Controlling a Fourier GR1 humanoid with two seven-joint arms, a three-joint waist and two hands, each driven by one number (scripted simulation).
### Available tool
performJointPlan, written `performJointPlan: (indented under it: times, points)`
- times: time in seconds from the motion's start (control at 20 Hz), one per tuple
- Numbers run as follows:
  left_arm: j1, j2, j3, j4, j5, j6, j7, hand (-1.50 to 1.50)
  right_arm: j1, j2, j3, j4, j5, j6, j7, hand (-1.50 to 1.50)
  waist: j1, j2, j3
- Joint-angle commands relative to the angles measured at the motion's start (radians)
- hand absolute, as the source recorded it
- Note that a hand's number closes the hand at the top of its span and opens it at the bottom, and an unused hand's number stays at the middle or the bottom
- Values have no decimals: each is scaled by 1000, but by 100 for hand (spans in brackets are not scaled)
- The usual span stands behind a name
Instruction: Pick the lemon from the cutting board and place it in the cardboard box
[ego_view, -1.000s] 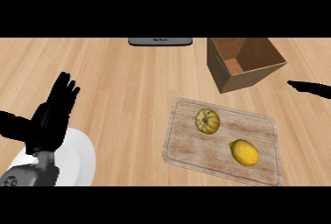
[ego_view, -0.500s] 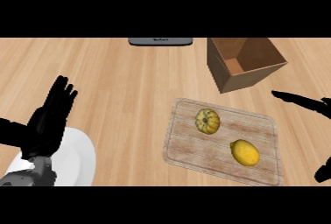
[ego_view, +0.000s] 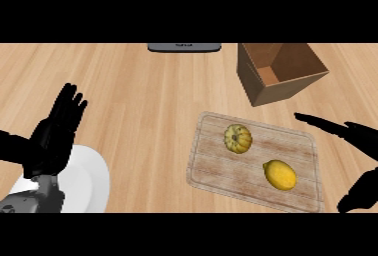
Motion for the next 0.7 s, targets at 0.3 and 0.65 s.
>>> performJointPlan:
  times: [0.3,0.65]
  points:
    - [-14,-41,39,91,-25,-60,-63,0,50,152,-18,-72,122,24,51,-150,-3,0,0]
    - [2,-58,46,26,-35,-68,-4,0,57,211,-10,44,276,9,-90,-150,0,0,0]
